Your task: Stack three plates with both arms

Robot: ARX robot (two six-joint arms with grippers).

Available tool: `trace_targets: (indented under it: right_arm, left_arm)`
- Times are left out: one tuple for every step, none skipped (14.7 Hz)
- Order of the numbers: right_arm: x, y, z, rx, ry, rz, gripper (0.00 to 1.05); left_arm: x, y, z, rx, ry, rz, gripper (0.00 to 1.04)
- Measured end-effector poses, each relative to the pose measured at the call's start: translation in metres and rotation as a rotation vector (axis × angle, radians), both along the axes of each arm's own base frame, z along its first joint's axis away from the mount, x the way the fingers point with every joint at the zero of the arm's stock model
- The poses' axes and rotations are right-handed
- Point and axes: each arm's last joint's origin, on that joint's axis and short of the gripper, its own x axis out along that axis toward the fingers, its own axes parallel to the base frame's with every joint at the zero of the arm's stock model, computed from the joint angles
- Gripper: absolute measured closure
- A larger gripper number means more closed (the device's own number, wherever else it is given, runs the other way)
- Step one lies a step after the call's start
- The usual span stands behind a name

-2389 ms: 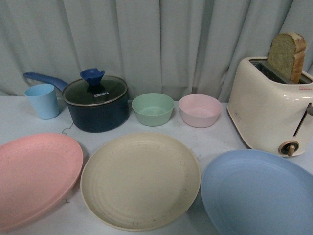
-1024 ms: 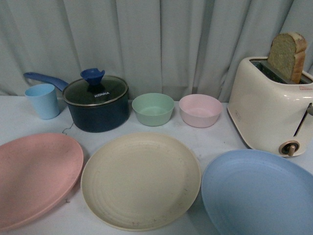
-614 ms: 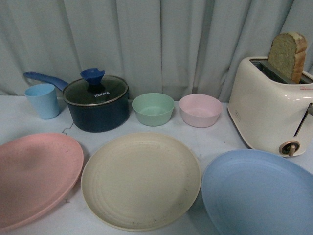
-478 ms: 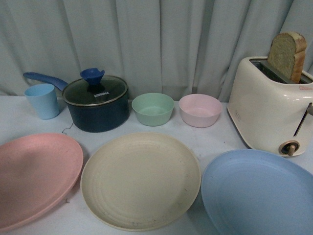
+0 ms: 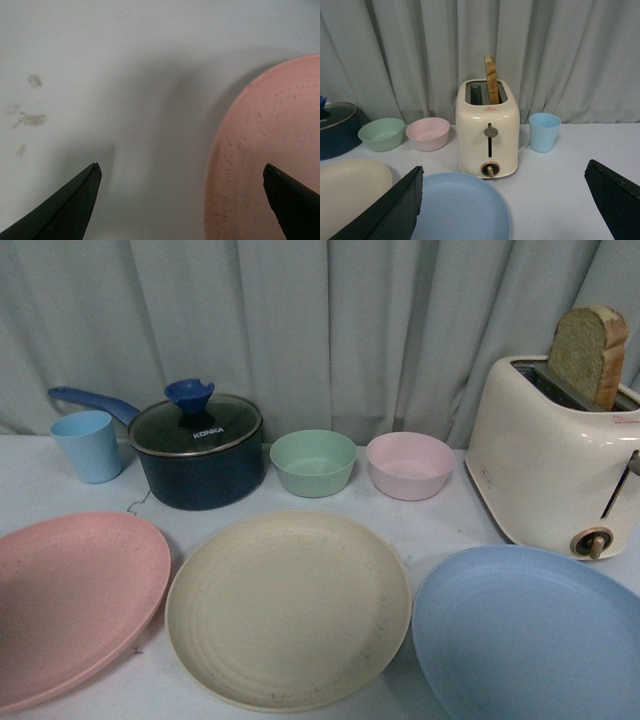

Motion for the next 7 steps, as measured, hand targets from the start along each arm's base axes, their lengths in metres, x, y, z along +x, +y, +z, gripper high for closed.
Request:
trace_targets:
  right_arm:
    - [0.0000,0.0000,0.0000,0.000,0.000,0.000,0.06]
    - [0.0000,0.0000,0.0000,0.000,0.000,0.000,0.06]
    - [0.0000,0.0000,0.0000,0.000,0.000,0.000,0.06]
    - [0.0000,0.0000,0.0000,0.000,0.000,0.000,0.06]
    - [0.0000,0.0000,0.0000,0.000,0.000,0.000,0.06]
    - [0.0000,0.0000,0.0000,0.000,0.000,0.000,0.06]
    - [0.0000,0.0000,0.0000,0.000,0.000,0.000,0.06]
  left_arm:
    - [0.0027,-0.0045,-0.0018,-0.010,-0.010,-0.007,0.07]
    - [0.0045,-0.0083,-0.0042,-0.013,-0.010,-0.015,0.07]
    - [0.0054,-0.0108,-0.0073,-0.012,-0.005,-0.020,0.07]
    - [0.0055,-0.0134,-0.0106,-0.013,0.005,-0.024,0.07]
    - [0.0049,-0.0137,-0.0115,-0.002,0.005,-0.019,0.09]
    - [0.0047,-0.0135,-0.0114,0.002,0.002,-0.013,0.24]
    - [0.0039,-0.0140,-0.0117,0.002,0.002,-0.014,0.35]
